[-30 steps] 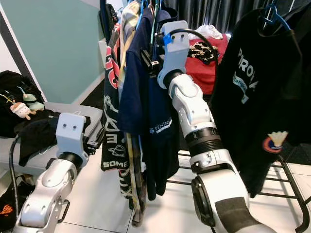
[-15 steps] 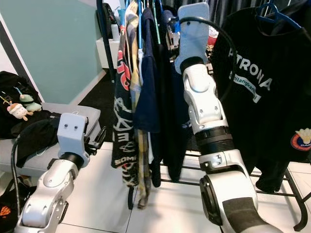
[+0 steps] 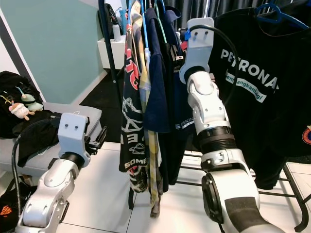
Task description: Hang hanger
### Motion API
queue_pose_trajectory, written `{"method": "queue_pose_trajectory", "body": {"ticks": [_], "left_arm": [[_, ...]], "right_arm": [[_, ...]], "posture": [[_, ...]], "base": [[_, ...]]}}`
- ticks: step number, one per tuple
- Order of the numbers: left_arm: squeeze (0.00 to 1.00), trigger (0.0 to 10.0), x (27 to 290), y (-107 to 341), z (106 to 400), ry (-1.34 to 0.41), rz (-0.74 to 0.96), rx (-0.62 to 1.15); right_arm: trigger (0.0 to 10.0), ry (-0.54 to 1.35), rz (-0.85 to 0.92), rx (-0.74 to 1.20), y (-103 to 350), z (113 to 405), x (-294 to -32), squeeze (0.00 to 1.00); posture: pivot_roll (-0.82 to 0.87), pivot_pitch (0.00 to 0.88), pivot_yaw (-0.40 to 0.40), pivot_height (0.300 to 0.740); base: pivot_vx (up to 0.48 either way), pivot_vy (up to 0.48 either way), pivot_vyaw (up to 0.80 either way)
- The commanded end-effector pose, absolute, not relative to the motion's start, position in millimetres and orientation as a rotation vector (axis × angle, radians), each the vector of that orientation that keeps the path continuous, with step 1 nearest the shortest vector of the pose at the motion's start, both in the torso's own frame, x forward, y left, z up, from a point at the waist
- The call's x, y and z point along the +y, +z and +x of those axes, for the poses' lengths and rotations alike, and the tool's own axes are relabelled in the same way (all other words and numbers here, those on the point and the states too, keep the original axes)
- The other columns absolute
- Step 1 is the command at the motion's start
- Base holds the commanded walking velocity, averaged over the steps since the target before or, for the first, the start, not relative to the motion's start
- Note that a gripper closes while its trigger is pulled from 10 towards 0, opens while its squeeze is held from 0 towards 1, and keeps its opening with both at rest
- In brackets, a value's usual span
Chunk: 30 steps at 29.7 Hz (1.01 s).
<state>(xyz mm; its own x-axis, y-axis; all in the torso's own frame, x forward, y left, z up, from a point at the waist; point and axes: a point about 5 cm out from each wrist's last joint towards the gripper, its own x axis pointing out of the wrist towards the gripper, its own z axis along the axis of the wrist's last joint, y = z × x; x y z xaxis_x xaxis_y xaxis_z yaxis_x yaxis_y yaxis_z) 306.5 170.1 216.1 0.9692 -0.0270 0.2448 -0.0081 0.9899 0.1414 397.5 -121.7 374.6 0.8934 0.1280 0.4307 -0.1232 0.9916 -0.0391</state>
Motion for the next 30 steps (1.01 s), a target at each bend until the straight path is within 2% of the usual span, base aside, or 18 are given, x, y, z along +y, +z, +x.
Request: {"method": "queue_pose_trajectory", "body": {"ticks": [1, 2, 3, 4, 5, 23, 27, 28, 29, 30], "left_arm": [[0.0, 10.0, 170, 214, 307, -0.006, 0.14, -0.238], [0.0, 10.0, 170, 214, 307, -0.006, 0.141, -0.237], [0.0, 10.0, 170, 214, 307, -0.005, 0.141, -0.237], [0.0, 10.0, 170, 214, 307, -0.005, 0.141, -0.237], [0.0, 10.0, 170, 214, 307, -0.005, 0.141, -0.236], [0.0, 10.0, 168, 212, 306, -0.007, 0.137, -0.232], [0.0, 10.0, 168, 212, 305, -0.007, 0.137, -0.231], [0.0, 10.0, 168, 212, 305, -0.007, 0.137, -0.23], [0.0, 10.0, 168, 212, 305, -0.007, 0.137, -0.228], [0.0, 10.0, 168, 212, 305, -0.007, 0.137, -0.228]], "right_arm": [[10.0, 0.14, 0.007, -0.427, 375, 399, -120, 0.0], [10.0, 0.137, 0.005, -0.423, 374, 399, -120, 0.0], [7.8, 0.134, 0.005, -0.424, 374, 399, -121, 0.0], [7.8, 0.134, 0.005, -0.424, 374, 399, -121, 0.0], [0.0, 0.131, -0.001, -0.432, 375, 399, -122, 0.0], [0.0, 0.202, -0.218, -0.576, 393, 389, -114, 0.0], [0.0, 0.189, -0.239, -0.626, 399, 385, -115, 0.0], [0.0, 0.197, -0.246, -0.695, 406, 379, -114, 0.0], [10.0, 0.185, -0.221, -0.797, 418, 369, -115, 0.0], [10.0, 0.185, -0.221, -0.797, 418, 369, -115, 0.0]], "posture": [[-0.1, 0.135, -0.002, 0.74], [-0.1, 0.135, -0.002, 0.74], [-0.1, 0.136, -0.001, 0.74], [-0.1, 0.136, -0.001, 0.74], [-0.1, 0.138, -0.001, 0.74], [-0.1, 0.14, -0.002, 0.74], [-0.1, 0.141, -0.003, 0.74], [-0.1, 0.143, -0.002, 0.74], [-0.1, 0.143, 0.0, 0.74], [-0.1, 0.143, 0.0, 0.74]], "base": [[0.0, 0.0, 0.0], [0.0, 0.0, 0.0], [0.0, 0.0, 0.0], [0.0, 0.0, 0.0], [0.0, 0.0, 0.0], [0.0, 0.0, 0.0], [0.0, 0.0, 0.0], [0.0, 0.0, 0.0], [0.0, 0.0, 0.0], [0.0, 0.0, 0.0]]}}
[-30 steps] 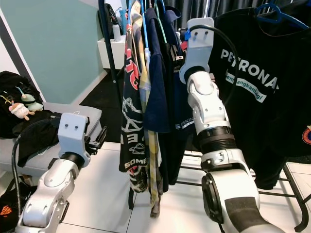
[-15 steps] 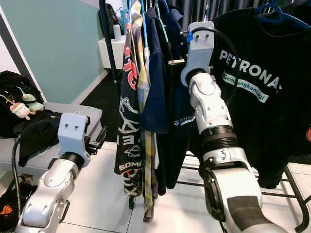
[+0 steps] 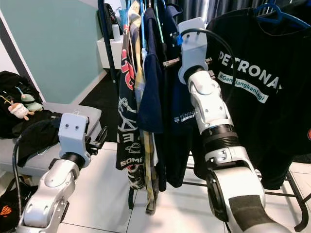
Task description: Hang hanger
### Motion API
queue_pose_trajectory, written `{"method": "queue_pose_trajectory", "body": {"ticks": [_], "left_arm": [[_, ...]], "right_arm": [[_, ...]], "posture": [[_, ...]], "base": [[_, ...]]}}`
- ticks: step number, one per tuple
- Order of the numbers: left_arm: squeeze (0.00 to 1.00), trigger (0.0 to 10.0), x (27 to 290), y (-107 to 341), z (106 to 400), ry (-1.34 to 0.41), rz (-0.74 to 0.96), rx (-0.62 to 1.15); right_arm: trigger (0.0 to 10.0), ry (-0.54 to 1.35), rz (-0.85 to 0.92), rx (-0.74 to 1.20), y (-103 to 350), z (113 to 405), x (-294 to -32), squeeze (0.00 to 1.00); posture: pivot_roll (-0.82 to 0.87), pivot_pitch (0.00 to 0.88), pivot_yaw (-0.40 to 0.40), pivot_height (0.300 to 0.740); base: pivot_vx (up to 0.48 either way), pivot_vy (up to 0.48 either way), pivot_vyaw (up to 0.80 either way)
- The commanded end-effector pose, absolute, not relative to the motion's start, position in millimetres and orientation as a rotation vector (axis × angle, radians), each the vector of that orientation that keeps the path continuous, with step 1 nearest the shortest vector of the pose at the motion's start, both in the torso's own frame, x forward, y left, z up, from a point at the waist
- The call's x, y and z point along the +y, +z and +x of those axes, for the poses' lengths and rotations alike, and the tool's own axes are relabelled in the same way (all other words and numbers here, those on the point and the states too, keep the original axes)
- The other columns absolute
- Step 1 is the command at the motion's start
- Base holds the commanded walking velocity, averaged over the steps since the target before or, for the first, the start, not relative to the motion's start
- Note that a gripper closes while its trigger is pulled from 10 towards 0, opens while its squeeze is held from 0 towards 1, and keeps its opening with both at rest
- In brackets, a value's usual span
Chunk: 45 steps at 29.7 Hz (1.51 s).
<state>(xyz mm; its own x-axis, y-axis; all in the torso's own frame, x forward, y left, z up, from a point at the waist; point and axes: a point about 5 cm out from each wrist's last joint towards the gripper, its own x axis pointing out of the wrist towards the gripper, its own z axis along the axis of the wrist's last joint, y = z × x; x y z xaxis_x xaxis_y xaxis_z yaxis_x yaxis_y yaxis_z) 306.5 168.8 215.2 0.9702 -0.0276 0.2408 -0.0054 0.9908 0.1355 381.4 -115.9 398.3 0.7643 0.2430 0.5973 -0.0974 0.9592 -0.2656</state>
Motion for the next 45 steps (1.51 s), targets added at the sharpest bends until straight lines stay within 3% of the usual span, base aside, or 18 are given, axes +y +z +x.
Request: {"method": "queue_pose_trajectory", "body": {"ticks": [1, 10, 16, 18, 25, 33, 34, 35, 37, 45], "left_arm": [[0.0, 10.0, 168, 212, 305, -0.008, 0.136, -0.227], [0.0, 10.0, 167, 212, 307, -0.011, 0.137, -0.227], [0.0, 10.0, 167, 212, 307, -0.01, 0.136, -0.227], [0.0, 10.0, 167, 212, 307, -0.01, 0.135, -0.227], [0.0, 10.0, 166, 211, 308, -0.016, 0.135, -0.228], [0.0, 10.0, 168, 211, 308, -0.012, 0.138, -0.228], [0.0, 10.0, 169, 211, 308, -0.012, 0.139, -0.228], [0.0, 10.0, 169, 211, 308, -0.012, 0.139, -0.228], [0.0, 10.0, 169, 212, 308, -0.012, 0.14, -0.23], [0.0, 10.0, 168, 211, 308, -0.015, 0.141, -0.228]], "right_arm": [[10.0, 0.176, -0.2, -0.866, 426, 361, -116, 0.0], [10.0, 0.098, -0.159, -1.083, 446, 339, -126, 0.0], [10.0, 0.074, -0.223, -1.198, 449, 319, -120, 0.0], [10.0, 0.068, -0.228, -1.167, 444, 320, -119, 0.0], [10.0, -0.127, -0.154, -0.908, 416, 350, -157, 0.0], [10.0, -0.145, -0.095, -0.75, 389, 363, -167, 0.0], [10.0, -0.153, -0.084, -0.721, 385, 365, -170, 0.27], [10.0, -0.153, -0.084, -0.721, 385, 365, -170, 0.27], [10.0, -0.181, -0.094, -0.668, 380, 367, -174, 1.0], [10.0, -0.222, -0.073, -0.584, 369, 368, -177, 1.0]], "posture": [[-0.1, 0.143, 0.0, 0.74], [-0.1, 0.141, 0.001, 0.74], [-0.1, 0.139, 0.001, 0.74], [-0.11, 0.139, 0.005, 0.74], [-0.1, 0.131, 0.003, 0.74], [-0.1, 0.128, 0.004, 0.74], [-0.1, 0.127, 0.005, 0.74], [-0.1, 0.127, 0.005, 0.74], [-0.1, 0.124, 0.004, 0.74], [-0.1, 0.13, 0.01, 0.74]], "base": [[0.0, 0.0, 0.0], [0.0, 0.0, 0.0], [0.0, 0.0, 0.0], [0.0, 0.0, 0.0], [0.0, 0.0, 0.0], [0.0, 0.0, 0.0], [0.0, 0.0, 0.0], [0.0, 0.0, 0.0], [0.0, 0.0, 0.0], [0.0, 0.0, 0.0]]}}
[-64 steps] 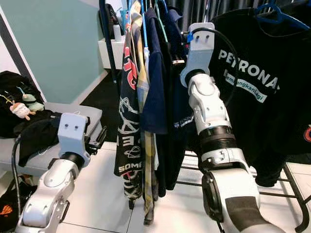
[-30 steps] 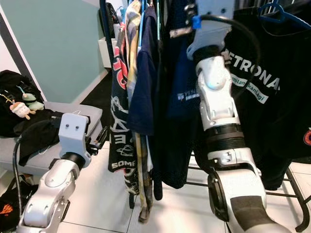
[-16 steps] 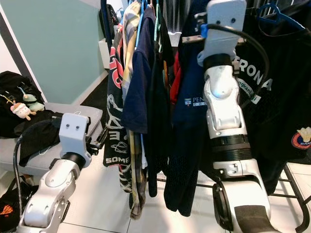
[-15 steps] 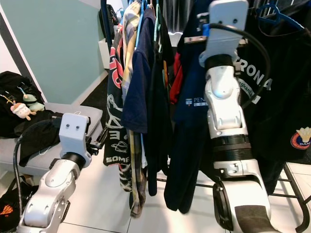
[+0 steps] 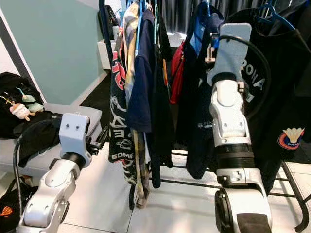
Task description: Hang hanger
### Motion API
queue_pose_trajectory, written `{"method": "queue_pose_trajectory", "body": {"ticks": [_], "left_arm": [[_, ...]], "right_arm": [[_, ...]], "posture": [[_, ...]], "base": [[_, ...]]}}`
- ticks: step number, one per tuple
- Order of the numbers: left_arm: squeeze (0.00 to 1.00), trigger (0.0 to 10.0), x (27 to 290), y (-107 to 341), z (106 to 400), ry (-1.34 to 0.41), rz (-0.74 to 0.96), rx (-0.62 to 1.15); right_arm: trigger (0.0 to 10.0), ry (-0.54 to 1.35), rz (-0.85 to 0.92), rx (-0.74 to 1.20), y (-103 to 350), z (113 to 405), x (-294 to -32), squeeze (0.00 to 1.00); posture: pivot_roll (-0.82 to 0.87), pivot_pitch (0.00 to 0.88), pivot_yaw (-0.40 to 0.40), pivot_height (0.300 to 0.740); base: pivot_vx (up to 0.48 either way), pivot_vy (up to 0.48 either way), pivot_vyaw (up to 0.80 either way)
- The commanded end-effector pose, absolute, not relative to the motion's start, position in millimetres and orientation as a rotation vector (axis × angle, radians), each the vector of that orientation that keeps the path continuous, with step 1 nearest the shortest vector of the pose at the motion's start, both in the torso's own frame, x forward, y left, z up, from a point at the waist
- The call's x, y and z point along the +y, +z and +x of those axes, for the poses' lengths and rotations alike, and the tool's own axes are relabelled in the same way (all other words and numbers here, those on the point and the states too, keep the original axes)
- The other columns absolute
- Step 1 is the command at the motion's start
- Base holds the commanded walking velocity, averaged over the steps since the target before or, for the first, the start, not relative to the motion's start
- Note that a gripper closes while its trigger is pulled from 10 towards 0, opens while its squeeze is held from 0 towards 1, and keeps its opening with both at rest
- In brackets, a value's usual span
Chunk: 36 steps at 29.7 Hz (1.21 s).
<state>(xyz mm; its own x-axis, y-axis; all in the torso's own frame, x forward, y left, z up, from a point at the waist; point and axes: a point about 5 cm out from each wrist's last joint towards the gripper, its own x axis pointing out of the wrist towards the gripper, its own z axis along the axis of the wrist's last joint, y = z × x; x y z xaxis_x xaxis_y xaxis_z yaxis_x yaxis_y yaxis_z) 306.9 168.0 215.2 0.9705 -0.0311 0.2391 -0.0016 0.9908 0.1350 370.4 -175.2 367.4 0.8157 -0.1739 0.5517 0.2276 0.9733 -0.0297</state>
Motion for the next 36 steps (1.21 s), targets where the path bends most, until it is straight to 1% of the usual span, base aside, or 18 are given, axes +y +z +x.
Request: {"method": "queue_pose_trajectory", "body": {"ticks": [1, 2, 3, 15, 16, 21, 22, 26, 30, 36], "left_arm": [[0.0, 10.0, 168, 211, 308, -0.015, 0.141, -0.228], [0.0, 10.0, 168, 211, 308, -0.016, 0.142, -0.227], [0.0, 10.0, 168, 211, 309, -0.017, 0.141, -0.227], [0.0, 10.0, 169, 211, 309, -0.009, 0.139, -0.227], [0.0, 10.0, 169, 211, 308, -0.007, 0.139, -0.227], [0.0, 10.0, 170, 210, 308, -0.006, 0.138, -0.226], [0.0, 10.0, 169, 210, 308, -0.005, 0.138, -0.227], [0.0, 10.0, 169, 210, 308, -0.004, 0.137, -0.227], [0.0, 10.0, 169, 211, 308, -0.004, 0.138, -0.227], [0.0, 10.0, 169, 211, 308, -0.003, 0.14, -0.225]], "right_arm": [[10.0, -0.222, -0.073, -0.584, 369, 368, -177, 1.0], [10.0, -0.214, -0.068, -0.576, 371, 368, -176, 1.0], [10.0, -0.185, -0.058, -0.547, 374, 371, -177, 0.0], [10.0, -0.1, -0.008, -0.463, 387, 380, -183, 0.0], [6.7, -0.093, -0.001, -0.449, 391, 380, -187, 0.0], [6.7, -0.089, 0.004, -0.44, 393, 380, -190, 0.0], [0.0, -0.083, 0.015, -0.417, 393, 381, -194, 0.0], [0.0, -0.065, 0.029, -0.392, 393, 382, -199, 0.0], [0.0, -0.041, 0.023, -0.39, 395, 382, -199, 0.0], [0.0, 0.002, -0.061, -0.432, 404, 380, -192, 0.0]], "posture": [[-0.1, 0.13, 0.01, 0.74], [-0.1, 0.131, 0.011, 0.74], [-0.1, 0.129, 0.008, 0.74], [-0.11, 0.131, -0.001, 0.74], [-0.11, 0.131, -0.005, 0.74], [-0.11, 0.131, -0.005, 0.74], [-0.12, 0.132, -0.006, 0.74], [-0.12, 0.135, -0.005, 0.74], [-0.12, 0.134, -0.005, 0.74], [-0.12, 0.137, -0.006, 0.74]], "base": [[0.0, 0.0, 0.0], [0.0, 0.0, 0.0], [0.0, 0.0, 0.0], [0.0, 0.0, 0.0], [0.0, 0.0, 0.0], [0.0, 0.0, 0.0], [0.0, 0.0, 0.0], [0.0, 0.0, 0.0], [0.0, 0.0, 0.0], [0.0, 0.0, 0.0]]}}
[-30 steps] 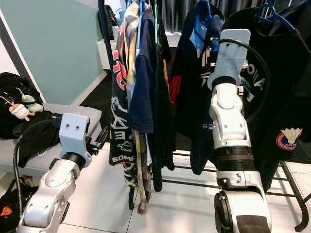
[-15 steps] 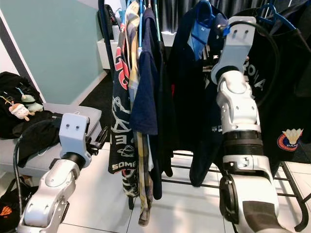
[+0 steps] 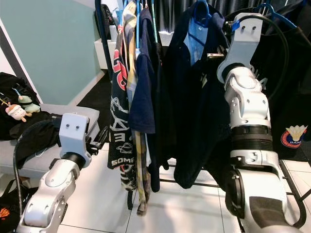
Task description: Hang hanger
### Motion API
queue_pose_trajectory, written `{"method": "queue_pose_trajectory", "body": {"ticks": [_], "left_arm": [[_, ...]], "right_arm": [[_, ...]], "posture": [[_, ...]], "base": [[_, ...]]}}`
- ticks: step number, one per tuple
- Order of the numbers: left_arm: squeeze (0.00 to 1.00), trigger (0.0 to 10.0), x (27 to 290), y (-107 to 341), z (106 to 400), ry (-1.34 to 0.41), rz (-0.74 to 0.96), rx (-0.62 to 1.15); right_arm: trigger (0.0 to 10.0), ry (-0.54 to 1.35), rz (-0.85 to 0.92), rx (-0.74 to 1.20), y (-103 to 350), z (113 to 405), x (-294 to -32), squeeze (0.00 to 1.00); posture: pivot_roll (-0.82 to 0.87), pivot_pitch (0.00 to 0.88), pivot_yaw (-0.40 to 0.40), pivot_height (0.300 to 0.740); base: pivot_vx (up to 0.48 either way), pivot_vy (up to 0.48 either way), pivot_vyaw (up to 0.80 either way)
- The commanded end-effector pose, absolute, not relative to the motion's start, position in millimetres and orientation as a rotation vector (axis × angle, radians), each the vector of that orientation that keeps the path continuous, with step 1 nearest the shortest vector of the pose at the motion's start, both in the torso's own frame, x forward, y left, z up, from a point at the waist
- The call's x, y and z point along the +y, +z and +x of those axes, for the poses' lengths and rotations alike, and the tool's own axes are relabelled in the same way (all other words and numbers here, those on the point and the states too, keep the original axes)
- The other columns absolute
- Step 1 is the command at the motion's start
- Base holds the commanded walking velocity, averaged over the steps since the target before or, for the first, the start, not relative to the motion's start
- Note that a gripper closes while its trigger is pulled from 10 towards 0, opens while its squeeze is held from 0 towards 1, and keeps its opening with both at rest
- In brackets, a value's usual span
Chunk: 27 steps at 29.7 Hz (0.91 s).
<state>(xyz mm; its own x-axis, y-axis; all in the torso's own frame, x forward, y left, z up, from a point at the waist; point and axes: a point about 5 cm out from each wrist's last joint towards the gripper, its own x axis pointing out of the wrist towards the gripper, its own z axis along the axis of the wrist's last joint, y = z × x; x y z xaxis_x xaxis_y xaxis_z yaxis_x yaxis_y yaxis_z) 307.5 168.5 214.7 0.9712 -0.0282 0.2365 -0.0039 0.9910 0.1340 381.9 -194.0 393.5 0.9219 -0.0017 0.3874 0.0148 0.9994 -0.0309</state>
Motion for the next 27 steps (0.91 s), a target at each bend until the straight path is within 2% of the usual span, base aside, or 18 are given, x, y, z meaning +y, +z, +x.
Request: {"method": "queue_pose_trajectory", "body": {"ticks": [1, 12, 13, 14, 15, 16, 17, 18, 24, 27], "left_arm": [[0.0, 10.0, 169, 211, 308, -0.003, 0.14, -0.225], [0.0, 10.0, 169, 211, 307, -0.004, 0.141, -0.224], [0.0, 10.0, 169, 210, 307, -0.004, 0.141, -0.223], [0.0, 10.0, 169, 210, 307, -0.004, 0.141, -0.223], [0.0, 10.0, 169, 210, 307, -0.005, 0.141, -0.222], [0.0, 10.0, 169, 210, 307, -0.006, 0.14, -0.221], [0.0, 10.0, 169, 210, 307, -0.006, 0.14, -0.221], [0.0, 10.0, 168, 211, 307, -0.006, 0.14, -0.222], [0.0, 10.0, 169, 211, 307, -0.006, 0.14, -0.223], [0.0, 10.0, 170, 212, 308, -0.005, 0.143, -0.226]], "right_arm": [[0.0, 0.014, -0.076, -0.438, 405, 380, -189, 0.0], [0.0, 0.026, -0.104, -0.432, 403, 380, -187, 0.0], [3.9, 0.011, -0.176, -0.521, 412, 375, -186, 0.0], [3.9, 0.011, -0.176, -0.521, 412, 375, -186, 0.0], [10.0, 0.015, -0.235, -0.628, 422, 367, -182, 0.0], [10.0, 0.029, -0.272, -0.733, 430, 358, -177, 0.0], [10.0, 0.029, -0.272, -0.733, 430, 358, -177, 0.0], [10.0, 0.03, -0.284, -0.816, 436, 351, -173, 0.0], [10.0, 0.029, -0.282, -0.877, 441, 344, -171, 0.0], [10.0, 0.001, -0.31, -0.997, 450, 323, -166, 0.0]], "posture": [[-0.12, 0.138, -0.006, 0.74], [-0.12, 0.14, -0.006, 0.74], [-0.12, 0.141, -0.005, 0.74], [-0.12, 0.141, -0.005, 0.74], [-0.12, 0.141, -0.004, 0.74], [-0.12, 0.141, -0.003, 0.74], [-0.12, 0.141, -0.003, 0.74], [-0.12, 0.141, -0.003, 0.74], [-0.11, 0.141, -0.002, 0.74], [-0.11, 0.142, 0.001, 0.74]], "base": [[0.0, 0.0, 0.0], [0.0, 0.0, 0.0], [0.0, 0.0, 0.0], [0.0, 0.0, 0.0], [0.0, 0.0, 0.0], [0.0, 0.0, 0.0], [0.0, 0.0, 0.0], [0.0, 0.0, 0.0], [0.0, 0.0, 0.0], [0.0, 0.0, 0.0]]}}
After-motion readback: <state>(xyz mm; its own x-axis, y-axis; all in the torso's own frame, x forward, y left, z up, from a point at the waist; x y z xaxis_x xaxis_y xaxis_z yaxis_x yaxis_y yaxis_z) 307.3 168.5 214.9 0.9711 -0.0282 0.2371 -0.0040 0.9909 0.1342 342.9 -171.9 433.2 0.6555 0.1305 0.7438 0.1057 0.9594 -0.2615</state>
